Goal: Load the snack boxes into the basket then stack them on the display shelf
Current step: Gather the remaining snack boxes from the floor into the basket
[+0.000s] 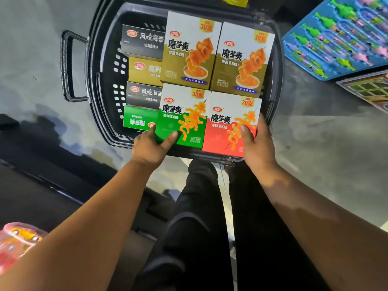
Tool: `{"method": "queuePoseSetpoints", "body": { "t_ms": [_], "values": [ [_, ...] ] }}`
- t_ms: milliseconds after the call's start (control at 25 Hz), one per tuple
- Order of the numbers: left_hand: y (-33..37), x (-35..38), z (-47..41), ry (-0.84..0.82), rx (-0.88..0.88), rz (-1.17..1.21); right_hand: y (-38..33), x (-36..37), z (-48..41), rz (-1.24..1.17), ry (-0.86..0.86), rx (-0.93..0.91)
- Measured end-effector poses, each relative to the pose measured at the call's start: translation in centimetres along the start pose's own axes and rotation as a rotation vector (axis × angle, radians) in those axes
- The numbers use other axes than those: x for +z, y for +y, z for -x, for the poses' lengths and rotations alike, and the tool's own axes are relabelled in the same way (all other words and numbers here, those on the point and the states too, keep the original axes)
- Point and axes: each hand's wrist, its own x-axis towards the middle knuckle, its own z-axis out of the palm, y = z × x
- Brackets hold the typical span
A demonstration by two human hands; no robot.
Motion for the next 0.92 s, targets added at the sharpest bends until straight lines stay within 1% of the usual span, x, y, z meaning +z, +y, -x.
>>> {"method": "queuePoseSetpoints", "body": {
  "t_ms": [80,120,200,280,360,440,480,680,760,840,920],
  "values": [
    [-0.8,-0.1,-0.3,-0.054,0.007,0.157,0.8,0.4,0.2,-0.111,-0.039,-0.012],
    [-1.0,-0.1,-0.4,-0.069,0.023,0.217,1.2,0.5,0.5,-0.129,-0.079,-0.026],
    [-1.1,0.0,-0.3,-0.056,0.067,0.222,2.1,0.4,1.1,-0.09,-0.16,-0.079],
    [-1.4,0.0,-0.3,-0.045,0.08,0.232,2.7,0.0,1.1,0.014,-0.226,-0.146],
    [-1.3,0.1,-0.4,-0.027,0.072,0.15,2.6,-0.3,1.0,0.14,-0.267,-0.147],
    [-0.9,0.1,-0.8,0.014,0.065,-0.075,2.3,-0.2,1.0,0.246,-0.253,-0.133],
    [-0.8,0.1,-1.1,0.032,0.06,-0.149,2.1,-0.2,1.1,0.279,-0.248,-0.125],
    [-0.7,0.0,-1.1,-0.006,0.061,-0.192,1.3,-0.4,1.1,0.392,-0.281,-0.112],
    [-0.4,-0.1,-0.8,-0.014,0.077,-0.332,1.5,-0.6,1.0,0.43,-0.269,-0.149],
    [-0.2,-0.4,-0.7,0.016,0.101,-0.489,1.7,-0.8,0.8,0.479,-0.251,-0.189],
    [-0.1,-0.8,-0.9,0.045,0.118,-0.555,2.0,-1.0,0.8,0.538,-0.238,-0.201]
  ]
}}
